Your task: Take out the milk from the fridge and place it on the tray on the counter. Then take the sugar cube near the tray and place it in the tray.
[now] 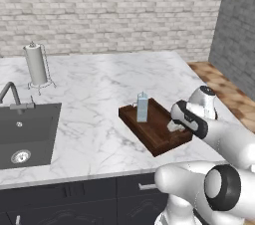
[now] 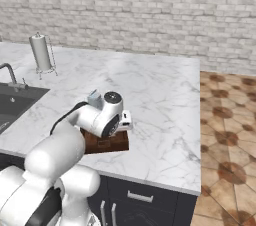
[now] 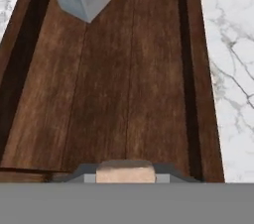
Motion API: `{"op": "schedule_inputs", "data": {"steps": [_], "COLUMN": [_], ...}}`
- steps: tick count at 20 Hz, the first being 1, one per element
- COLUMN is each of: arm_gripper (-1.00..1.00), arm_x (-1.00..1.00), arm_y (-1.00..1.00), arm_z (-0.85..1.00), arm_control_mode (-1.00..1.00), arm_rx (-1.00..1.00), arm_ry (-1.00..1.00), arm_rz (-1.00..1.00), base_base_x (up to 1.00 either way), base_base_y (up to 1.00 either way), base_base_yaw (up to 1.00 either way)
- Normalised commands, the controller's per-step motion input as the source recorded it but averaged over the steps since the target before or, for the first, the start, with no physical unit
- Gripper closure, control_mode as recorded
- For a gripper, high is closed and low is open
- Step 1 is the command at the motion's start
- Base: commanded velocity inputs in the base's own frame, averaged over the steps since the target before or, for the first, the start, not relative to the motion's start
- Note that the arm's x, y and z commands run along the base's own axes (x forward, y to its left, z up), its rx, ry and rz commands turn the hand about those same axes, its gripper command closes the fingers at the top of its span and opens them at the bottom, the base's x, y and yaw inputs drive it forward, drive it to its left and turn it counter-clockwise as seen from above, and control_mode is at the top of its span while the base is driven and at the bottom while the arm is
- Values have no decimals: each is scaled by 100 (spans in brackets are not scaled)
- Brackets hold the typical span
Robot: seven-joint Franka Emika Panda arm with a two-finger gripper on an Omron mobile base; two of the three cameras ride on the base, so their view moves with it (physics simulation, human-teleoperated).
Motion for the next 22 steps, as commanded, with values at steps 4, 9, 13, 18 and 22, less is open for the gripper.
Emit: {"op": "schedule_inputs", "data": {"steps": [4, 9, 13, 18, 22], "arm_gripper": [100, 100, 100, 100, 100], "arm_x": [22, 35, 33, 6, 0], "arm_y": [-1, 14, 46, 10, 0], "arm_z": [0, -3, -17, -22, -26], "arm_control_mode": [-100, -100, -100, -100, -100], "arm_rx": [0, -9, -15, -5, 0], "arm_ry": [-1, 0, 0, 0, 0], "arm_rz": [30, 4, 0, 0, 0], "base_base_x": [0, 0, 0, 0, 0], "base_base_y": [0, 0, 0, 0, 0], "base_base_yaw": [0, 0, 0, 0, 0]}}
